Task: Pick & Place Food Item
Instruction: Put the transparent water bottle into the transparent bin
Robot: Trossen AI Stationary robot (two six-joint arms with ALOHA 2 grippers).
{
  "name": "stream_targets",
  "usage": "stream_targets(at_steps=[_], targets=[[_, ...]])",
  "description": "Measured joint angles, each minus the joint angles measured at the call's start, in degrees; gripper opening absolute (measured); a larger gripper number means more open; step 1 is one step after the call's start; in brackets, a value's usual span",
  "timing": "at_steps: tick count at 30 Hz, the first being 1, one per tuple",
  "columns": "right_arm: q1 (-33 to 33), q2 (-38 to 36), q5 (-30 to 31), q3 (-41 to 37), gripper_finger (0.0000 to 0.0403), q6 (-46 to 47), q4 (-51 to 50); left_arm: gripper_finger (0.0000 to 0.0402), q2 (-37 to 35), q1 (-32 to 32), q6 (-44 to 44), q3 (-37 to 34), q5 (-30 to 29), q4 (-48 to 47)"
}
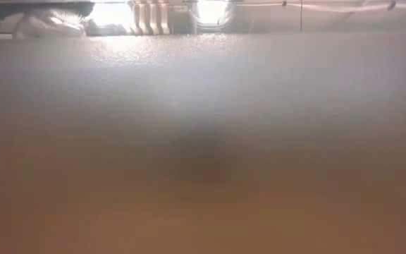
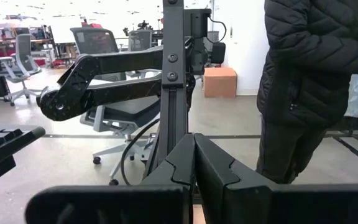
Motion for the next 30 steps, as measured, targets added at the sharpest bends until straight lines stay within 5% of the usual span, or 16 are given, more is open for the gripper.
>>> stream_targets(at_steps=[30], targets=[[0.0, 0.0, 0.0, 0.0, 0.0008, 0.0, 0.0, 0.0302, 0.2, 0.5, -7.3, -6.9, 0.6, 1.2]])
